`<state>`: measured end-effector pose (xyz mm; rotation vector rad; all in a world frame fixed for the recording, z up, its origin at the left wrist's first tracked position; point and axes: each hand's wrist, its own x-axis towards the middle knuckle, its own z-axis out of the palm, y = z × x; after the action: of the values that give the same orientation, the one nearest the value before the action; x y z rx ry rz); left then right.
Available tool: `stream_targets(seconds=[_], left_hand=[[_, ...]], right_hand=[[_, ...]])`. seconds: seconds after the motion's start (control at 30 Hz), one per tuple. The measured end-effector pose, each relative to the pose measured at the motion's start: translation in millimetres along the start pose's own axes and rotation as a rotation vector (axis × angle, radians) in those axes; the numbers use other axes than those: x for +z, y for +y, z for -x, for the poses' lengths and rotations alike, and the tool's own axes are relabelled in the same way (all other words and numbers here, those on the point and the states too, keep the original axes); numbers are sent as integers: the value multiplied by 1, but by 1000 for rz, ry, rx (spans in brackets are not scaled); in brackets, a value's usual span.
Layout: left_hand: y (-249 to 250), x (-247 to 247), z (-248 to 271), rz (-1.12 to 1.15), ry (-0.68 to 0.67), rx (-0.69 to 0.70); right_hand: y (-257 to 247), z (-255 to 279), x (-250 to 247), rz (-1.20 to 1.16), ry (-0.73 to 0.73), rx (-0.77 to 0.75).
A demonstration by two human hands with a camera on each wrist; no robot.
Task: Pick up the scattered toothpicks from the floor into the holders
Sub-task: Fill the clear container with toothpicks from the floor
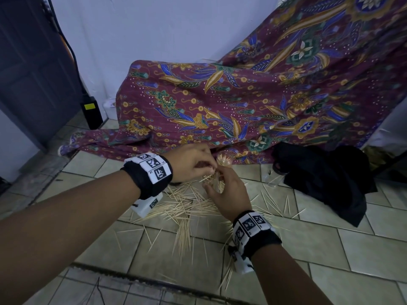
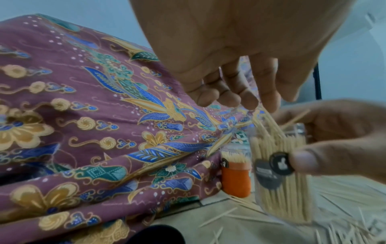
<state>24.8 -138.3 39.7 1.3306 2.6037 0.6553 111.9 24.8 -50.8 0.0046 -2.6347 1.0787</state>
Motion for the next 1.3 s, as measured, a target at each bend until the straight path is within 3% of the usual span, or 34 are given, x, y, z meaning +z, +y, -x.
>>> stream_targets(seconds=[0.2,0.4,0.67,0.9,1.1,1.3], left_hand=[[-5,-4,4,-192,-225,10],[-5,-6,-2,-147,-105,83],[5,-3,-18,-285,-245,80],[2,-5,-16,-148,-81,74],[-9,-12,-3,-110,-218,-11],[-7,-7,-8,-125,-144,-2]], right_hand=[[1,0,0,-3,-4,0],[2,0,0,6,7,-14],[-1,1,-1,-12,-5,-21],[1,0,-1,2,7,-13],[4,0,1,36,-5,-7],[3,-1,0,8,7,-12]])
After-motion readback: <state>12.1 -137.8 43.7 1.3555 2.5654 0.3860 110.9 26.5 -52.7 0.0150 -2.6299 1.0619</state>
